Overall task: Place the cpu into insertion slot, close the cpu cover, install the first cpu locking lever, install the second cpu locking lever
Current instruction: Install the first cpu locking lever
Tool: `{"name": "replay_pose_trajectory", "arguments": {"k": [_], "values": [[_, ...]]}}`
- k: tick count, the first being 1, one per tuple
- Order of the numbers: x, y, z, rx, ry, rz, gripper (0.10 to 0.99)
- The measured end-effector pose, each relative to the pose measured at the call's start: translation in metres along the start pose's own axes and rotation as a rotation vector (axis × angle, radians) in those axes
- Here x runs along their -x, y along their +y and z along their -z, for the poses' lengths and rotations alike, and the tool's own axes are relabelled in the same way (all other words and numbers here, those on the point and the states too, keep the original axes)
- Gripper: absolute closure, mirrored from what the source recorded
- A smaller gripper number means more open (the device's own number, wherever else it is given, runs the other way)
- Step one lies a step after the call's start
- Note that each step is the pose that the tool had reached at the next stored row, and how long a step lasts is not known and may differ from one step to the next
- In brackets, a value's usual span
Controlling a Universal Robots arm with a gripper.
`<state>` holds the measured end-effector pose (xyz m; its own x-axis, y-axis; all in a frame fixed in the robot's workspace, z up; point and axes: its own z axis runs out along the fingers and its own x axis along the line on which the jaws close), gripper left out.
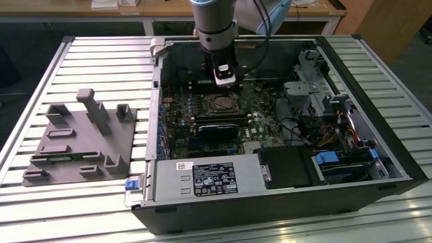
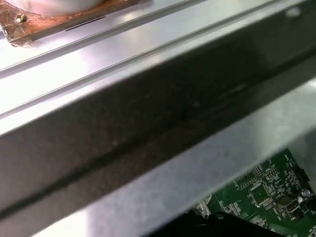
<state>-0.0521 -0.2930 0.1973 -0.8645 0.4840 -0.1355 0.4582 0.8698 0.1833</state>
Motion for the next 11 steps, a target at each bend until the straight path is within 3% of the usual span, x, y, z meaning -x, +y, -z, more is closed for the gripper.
{"name": "replay_pose_trajectory", "arguments": {"k": [11], "values": [[0.0021, -0.0050, -0.0024, -0.001, -0.0043, 0.001, 0.980]]}}
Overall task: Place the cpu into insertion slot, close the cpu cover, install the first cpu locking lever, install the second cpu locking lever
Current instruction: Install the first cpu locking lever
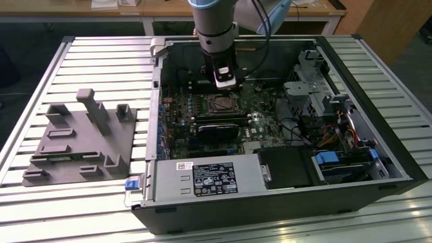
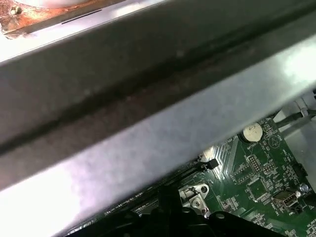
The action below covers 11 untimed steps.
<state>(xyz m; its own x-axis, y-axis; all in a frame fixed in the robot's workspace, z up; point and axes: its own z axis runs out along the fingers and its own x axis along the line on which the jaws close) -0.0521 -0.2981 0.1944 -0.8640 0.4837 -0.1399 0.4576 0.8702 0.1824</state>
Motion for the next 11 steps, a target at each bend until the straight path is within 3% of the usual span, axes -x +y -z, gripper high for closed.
{"name": "replay_pose_trajectory", "arguments": {"k": [11], "values": [[0.0013, 0.0017, 0.0089, 0.001, 0.0000, 0.000, 0.980]]}}
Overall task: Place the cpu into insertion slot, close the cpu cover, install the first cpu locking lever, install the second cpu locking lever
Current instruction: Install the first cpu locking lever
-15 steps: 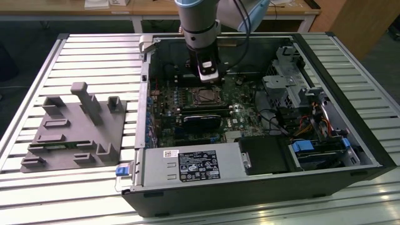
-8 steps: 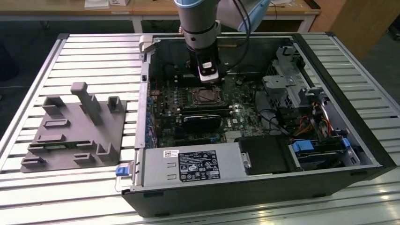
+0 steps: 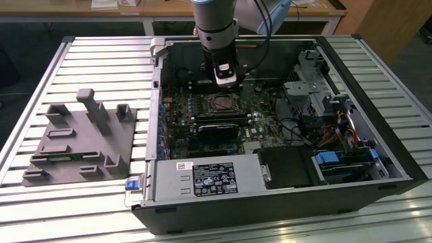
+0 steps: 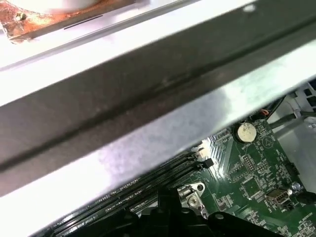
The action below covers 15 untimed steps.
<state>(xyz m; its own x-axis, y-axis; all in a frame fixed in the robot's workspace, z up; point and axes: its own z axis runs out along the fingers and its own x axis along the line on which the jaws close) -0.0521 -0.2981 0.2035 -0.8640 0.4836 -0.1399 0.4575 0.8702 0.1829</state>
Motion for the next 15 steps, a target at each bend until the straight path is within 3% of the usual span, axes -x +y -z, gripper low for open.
{"name": "replay_pose_trajectory", "arguments": {"k": [15], "values": [[-0.0057, 0.0047, 0.0000, 0.003, 0.0018, -0.001, 0.980]]}}
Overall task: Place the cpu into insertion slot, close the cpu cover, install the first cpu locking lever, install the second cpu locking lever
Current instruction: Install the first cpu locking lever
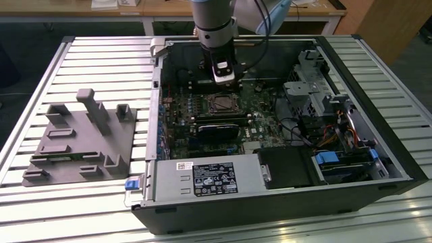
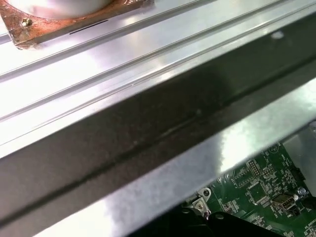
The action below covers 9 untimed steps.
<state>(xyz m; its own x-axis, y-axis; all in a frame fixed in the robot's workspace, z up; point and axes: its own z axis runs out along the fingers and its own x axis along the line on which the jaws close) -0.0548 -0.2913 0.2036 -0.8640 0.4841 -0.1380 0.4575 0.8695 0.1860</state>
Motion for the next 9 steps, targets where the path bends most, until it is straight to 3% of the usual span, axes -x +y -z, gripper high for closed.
{"name": "replay_pose_trajectory", "arguments": {"k": [9], "values": [[-0.0008, -0.0003, -0.0012, 0.001, -0.0001, 0.000, 0.980]]}}
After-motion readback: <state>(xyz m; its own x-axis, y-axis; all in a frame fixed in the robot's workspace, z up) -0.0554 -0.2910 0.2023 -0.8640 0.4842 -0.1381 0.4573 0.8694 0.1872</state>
